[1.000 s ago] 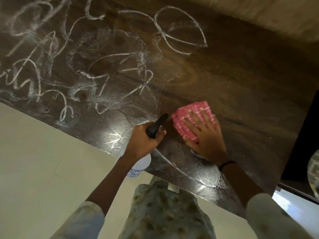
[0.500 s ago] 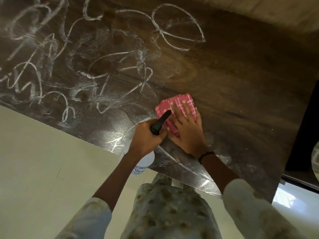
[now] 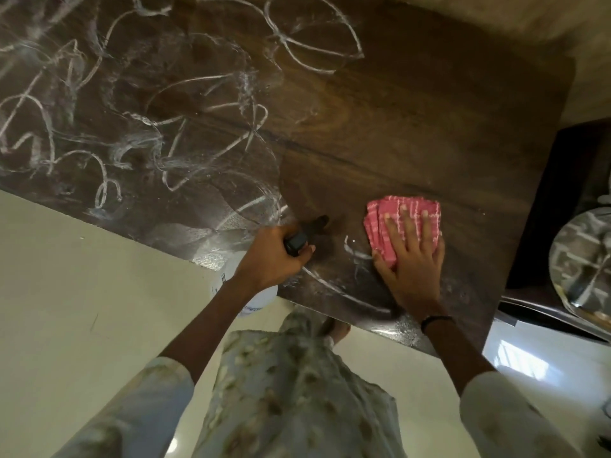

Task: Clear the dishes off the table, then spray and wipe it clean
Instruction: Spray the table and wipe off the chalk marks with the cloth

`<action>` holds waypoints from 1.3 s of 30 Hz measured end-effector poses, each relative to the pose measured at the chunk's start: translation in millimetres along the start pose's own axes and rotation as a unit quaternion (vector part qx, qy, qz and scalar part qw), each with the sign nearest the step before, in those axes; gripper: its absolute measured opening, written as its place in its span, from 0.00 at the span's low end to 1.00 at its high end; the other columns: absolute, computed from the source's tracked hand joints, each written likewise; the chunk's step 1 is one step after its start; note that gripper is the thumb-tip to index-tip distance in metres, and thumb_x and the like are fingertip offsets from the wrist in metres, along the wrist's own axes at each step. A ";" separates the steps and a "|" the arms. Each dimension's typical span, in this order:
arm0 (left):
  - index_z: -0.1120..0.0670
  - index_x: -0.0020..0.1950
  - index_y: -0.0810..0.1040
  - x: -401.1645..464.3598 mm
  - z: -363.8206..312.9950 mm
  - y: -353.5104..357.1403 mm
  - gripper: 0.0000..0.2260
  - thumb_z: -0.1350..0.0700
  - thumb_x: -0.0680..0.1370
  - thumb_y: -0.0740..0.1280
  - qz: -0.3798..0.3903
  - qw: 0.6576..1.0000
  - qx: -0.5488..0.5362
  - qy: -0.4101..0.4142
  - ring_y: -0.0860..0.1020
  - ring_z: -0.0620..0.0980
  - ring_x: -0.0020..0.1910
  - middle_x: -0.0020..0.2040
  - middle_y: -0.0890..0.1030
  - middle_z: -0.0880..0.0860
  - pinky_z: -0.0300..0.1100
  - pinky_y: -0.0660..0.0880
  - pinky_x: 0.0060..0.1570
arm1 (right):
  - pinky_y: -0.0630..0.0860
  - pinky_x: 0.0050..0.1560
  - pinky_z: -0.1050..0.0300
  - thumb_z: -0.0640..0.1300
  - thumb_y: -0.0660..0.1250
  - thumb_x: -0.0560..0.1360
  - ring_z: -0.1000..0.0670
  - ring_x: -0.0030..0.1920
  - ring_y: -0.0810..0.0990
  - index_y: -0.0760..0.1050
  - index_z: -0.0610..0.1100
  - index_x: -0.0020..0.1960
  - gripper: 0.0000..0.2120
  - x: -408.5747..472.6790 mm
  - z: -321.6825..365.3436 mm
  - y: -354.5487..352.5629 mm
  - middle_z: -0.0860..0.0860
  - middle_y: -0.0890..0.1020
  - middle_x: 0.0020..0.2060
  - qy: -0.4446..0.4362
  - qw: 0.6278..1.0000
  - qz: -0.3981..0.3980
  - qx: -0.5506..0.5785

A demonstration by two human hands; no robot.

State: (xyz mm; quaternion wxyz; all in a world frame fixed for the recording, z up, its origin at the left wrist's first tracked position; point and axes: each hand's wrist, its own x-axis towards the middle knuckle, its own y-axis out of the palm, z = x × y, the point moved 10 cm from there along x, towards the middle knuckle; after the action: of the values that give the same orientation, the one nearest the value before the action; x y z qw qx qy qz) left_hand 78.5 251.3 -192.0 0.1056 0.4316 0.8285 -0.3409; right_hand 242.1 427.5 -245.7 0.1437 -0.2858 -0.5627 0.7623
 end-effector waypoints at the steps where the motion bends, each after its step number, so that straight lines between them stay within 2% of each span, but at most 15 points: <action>1: 0.47 0.35 0.73 -7.4 1.8 9.3 0.10 0.57 0.73 0.70 0.015 1.000 0.002 -0.008 0.73 0.40 0.27 0.28 0.73 0.46 0.27 0.65 0.31 | 0.46 0.73 0.34 0.67 0.48 0.75 0.41 0.77 0.47 0.53 0.54 0.77 0.34 -18.7 -5.9 5.2 0.47 0.56 0.77 0.002 1.000 0.007 0.003; 3: 0.53 0.39 0.78 -21.8 9.7 27.4 0.05 0.55 0.72 0.70 0.040 0.999 0.014 -0.027 0.72 0.43 0.27 0.29 0.76 0.52 0.35 0.67 0.33 | 0.47 0.73 0.34 0.68 0.46 0.75 0.41 0.77 0.46 0.52 0.54 0.77 0.34 -51.2 -19.9 15.8 0.46 0.56 0.77 0.025 1.000 0.016 0.000; 6: 0.58 0.37 0.76 -38.9 17.4 49.8 0.10 0.52 0.71 0.70 0.048 0.998 0.029 -0.042 0.73 0.52 0.28 0.29 0.76 0.58 0.44 0.69 0.33 | 0.46 0.73 0.34 0.69 0.45 0.75 0.42 0.77 0.44 0.51 0.53 0.77 0.35 -75.3 -34.8 25.0 0.47 0.53 0.77 0.059 0.998 0.024 0.002; 7: 0.59 0.35 0.75 -42.4 18.9 54.2 0.11 0.52 0.70 0.70 0.045 0.998 0.029 -0.044 0.72 0.52 0.27 0.28 0.75 0.59 0.44 0.69 0.32 | 0.46 0.73 0.34 0.69 0.45 0.75 0.42 0.77 0.44 0.51 0.53 0.77 0.35 -75.6 -35.1 25.3 0.47 0.53 0.77 0.059 0.998 0.025 0.004; 9: 0.57 0.33 0.73 -48.6 20.4 60.3 0.11 0.54 0.71 0.70 0.039 0.998 0.035 -0.046 0.68 0.45 0.24 0.25 0.72 0.53 0.36 0.66 0.30 | 0.47 0.73 0.34 0.68 0.46 0.75 0.42 0.77 0.45 0.53 0.52 0.77 0.35 -73.4 -33.5 23.1 0.47 0.54 0.77 0.053 0.998 0.019 0.007; 12: 0.57 0.36 0.77 -53.1 22.8 59.6 0.08 0.54 0.72 0.70 0.014 0.997 0.049 -0.056 0.67 0.43 0.22 0.24 0.70 0.48 0.29 0.61 0.27 | 0.47 0.72 0.35 0.67 0.48 0.75 0.43 0.77 0.46 0.56 0.51 0.76 0.34 -71.6 -33.8 20.0 0.47 0.56 0.77 0.050 0.999 0.002 0.003; 14: 0.57 0.36 0.78 -54.2 24.2 57.7 0.07 0.55 0.72 0.70 0.003 0.997 0.039 -0.065 0.66 0.44 0.22 0.24 0.70 0.48 0.31 0.62 0.27 | 0.47 0.72 0.35 0.67 0.49 0.75 0.43 0.77 0.46 0.55 0.52 0.77 0.34 -70.9 -32.9 17.4 0.47 0.56 0.77 0.043 0.999 -0.007 0.002; 18: 0.52 0.31 0.71 -53.3 26.2 55.6 0.11 0.56 0.71 0.70 0.000 0.998 0.028 -0.061 0.67 0.49 0.25 0.25 0.71 0.52 0.39 0.66 0.30 | 0.48 0.72 0.33 0.65 0.51 0.76 0.40 0.77 0.48 0.53 0.53 0.77 0.33 -52.8 -20.7 9.6 0.47 0.56 0.77 0.042 0.999 -0.026 0.018; 20: 0.54 0.34 0.75 -54.8 28.0 54.3 0.07 0.56 0.72 0.70 -0.005 0.997 0.037 -0.061 0.67 0.48 0.24 0.25 0.70 0.50 0.38 0.66 0.30 | 0.46 0.71 0.32 0.65 0.51 0.76 0.40 0.77 0.47 0.52 0.54 0.77 0.32 -36.8 -5.5 6.4 0.47 0.56 0.77 0.043 0.998 -0.033 0.029; 23: 0.56 0.38 0.78 -58.6 27.9 51.0 0.04 0.59 0.71 0.69 -0.018 0.997 0.038 -0.059 0.66 0.45 0.21 0.23 0.68 0.47 0.33 0.63 0.27 | 0.43 0.70 0.32 0.65 0.51 0.77 0.40 0.77 0.47 0.52 0.54 0.77 0.32 -19.6 31.1 8.6 0.48 0.55 0.77 0.002 0.999 -0.026 0.025; 27: 0.49 0.33 0.73 -63.7 23.4 47.6 0.12 0.62 0.71 0.70 -0.033 0.998 -0.006 -0.050 0.68 0.42 0.20 0.20 0.71 0.46 0.27 0.62 0.24 | 0.47 0.72 0.33 0.63 0.55 0.76 0.41 0.77 0.51 0.56 0.53 0.76 0.31 -40.4 74.7 20.5 0.50 0.57 0.76 -0.110 0.994 -0.023 0.009; 31: 0.48 0.32 0.73 -67.3 25.3 50.3 0.11 0.59 0.71 0.70 -0.028 0.999 -0.004 -0.046 0.68 0.45 0.23 0.24 0.74 0.50 0.32 0.65 0.27 | 0.54 0.72 0.35 0.65 0.55 0.76 0.42 0.75 0.56 0.62 0.54 0.74 0.30 -83.5 53.8 34.7 0.49 0.65 0.74 -0.205 0.978 0.005 -0.043; 33: 0.46 0.32 0.72 -68.7 23.8 51.3 0.12 0.58 0.71 0.70 -0.025 0.999 -0.005 -0.041 0.67 0.46 0.24 0.26 0.74 0.53 0.34 0.66 0.28 | 0.53 0.73 0.36 0.66 0.54 0.76 0.42 0.75 0.57 0.60 0.54 0.74 0.30 -84.2 24.4 30.5 0.48 0.67 0.73 -0.178 0.983 0.005 -0.047; 35: 0.43 0.32 0.71 -70.5 20.5 51.0 0.15 0.60 0.72 0.70 -0.024 0.999 -0.012 -0.034 0.68 0.46 0.24 0.25 0.72 0.48 0.30 0.65 0.27 | 0.51 0.73 0.36 0.65 0.52 0.76 0.41 0.76 0.55 0.57 0.54 0.75 0.31 -67.9 3.0 22.9 0.48 0.64 0.74 -0.117 0.992 -0.002 -0.037; 39: 0.42 0.31 0.71 -72.5 23.4 49.5 0.16 0.59 0.73 0.69 -0.043 0.998 -0.020 -0.033 0.66 0.46 0.24 0.25 0.71 0.47 0.30 0.65 0.28 | 0.48 0.72 0.34 0.65 0.51 0.76 0.40 0.77 0.51 0.54 0.54 0.77 0.32 -24.2 12.0 5.9 0.48 0.58 0.76 0.001 0.999 -0.035 0.008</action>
State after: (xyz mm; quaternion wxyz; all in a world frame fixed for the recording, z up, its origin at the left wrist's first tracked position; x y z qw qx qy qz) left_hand 158.4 208.9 -198.9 0.1264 0.3822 0.8489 -0.3426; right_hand 254.7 403.1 -242.2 0.1735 -0.2655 -0.5664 0.7607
